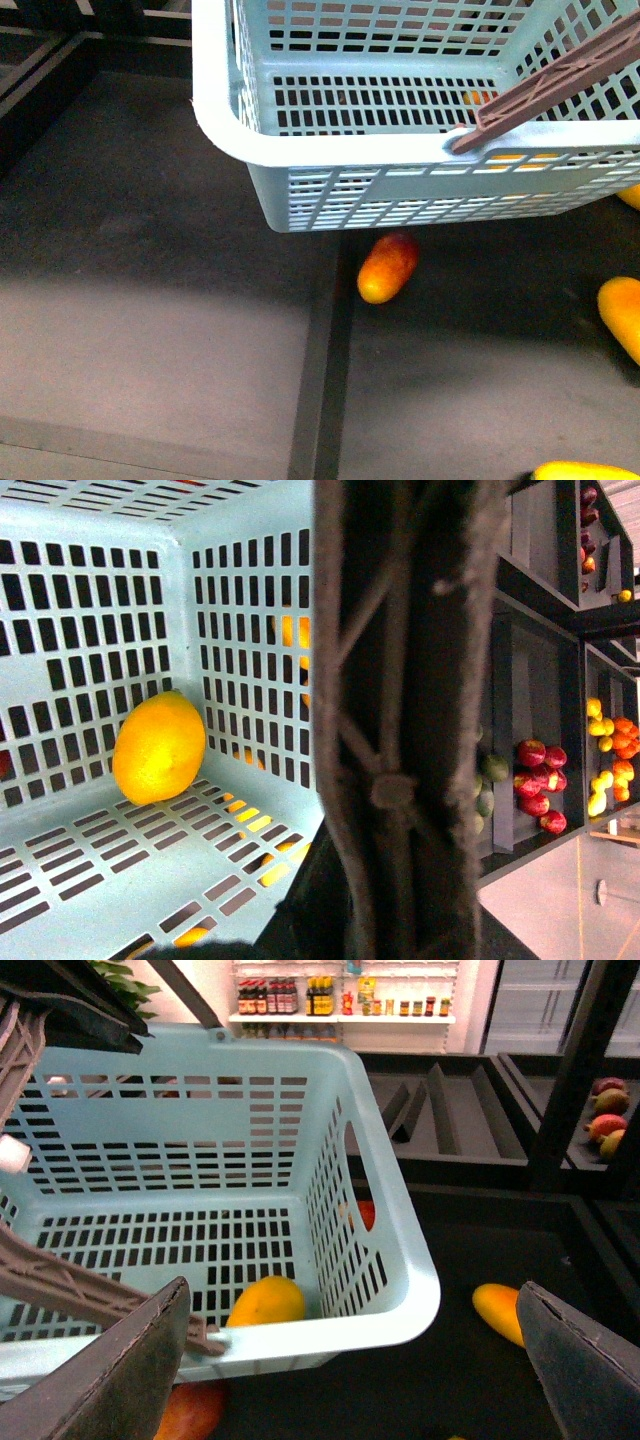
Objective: Pick lemon and mango into basket
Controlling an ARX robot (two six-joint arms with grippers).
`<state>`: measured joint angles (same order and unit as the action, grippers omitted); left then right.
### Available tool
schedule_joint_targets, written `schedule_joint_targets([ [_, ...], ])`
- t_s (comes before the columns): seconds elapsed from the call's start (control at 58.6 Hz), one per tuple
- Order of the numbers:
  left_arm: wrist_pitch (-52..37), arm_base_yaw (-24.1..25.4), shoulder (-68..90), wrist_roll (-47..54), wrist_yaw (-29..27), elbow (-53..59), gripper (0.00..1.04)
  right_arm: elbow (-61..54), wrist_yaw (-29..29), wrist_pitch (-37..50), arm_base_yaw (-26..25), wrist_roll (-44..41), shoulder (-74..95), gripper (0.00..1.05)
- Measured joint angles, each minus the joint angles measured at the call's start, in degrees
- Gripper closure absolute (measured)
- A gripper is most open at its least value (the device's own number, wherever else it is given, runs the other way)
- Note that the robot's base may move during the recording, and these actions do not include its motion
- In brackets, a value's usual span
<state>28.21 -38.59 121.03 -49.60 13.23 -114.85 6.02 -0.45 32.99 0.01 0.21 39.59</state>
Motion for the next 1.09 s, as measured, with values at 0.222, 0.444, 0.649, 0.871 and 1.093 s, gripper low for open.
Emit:
schedule_joint_targets([
  [0.222,0.02,0.15,0.00,0.68,-1.11,0.00,1.00,1.03,2.93,-3.30,0.59,2.21,0.66,0.09],
  [0.444,0.02,-0.70,0.07,0.35,0.28,-0.02,1.00,18.95,11.34,-37.11,-11.41,20.17,14.67,0.09],
  [0.649,0.02,-1.16,0.09,0.04,0.92,-0.02,1.00,22.12,-2.71,-19.28,-26.43,3.50,33.16,0.09],
  [0.871,0.02,-0.72,0.09,0.15,-0.24,-0.02,1.00,26.45,-6.49,-9.92,-32.39,-16.52,53.79,0.09],
  [1.093,0.02,-0.74,0.09,0.22,0.31,-0.02,1.00,30.36,-6.01,-2.84,-28.96,-26.18,72.81,0.09],
])
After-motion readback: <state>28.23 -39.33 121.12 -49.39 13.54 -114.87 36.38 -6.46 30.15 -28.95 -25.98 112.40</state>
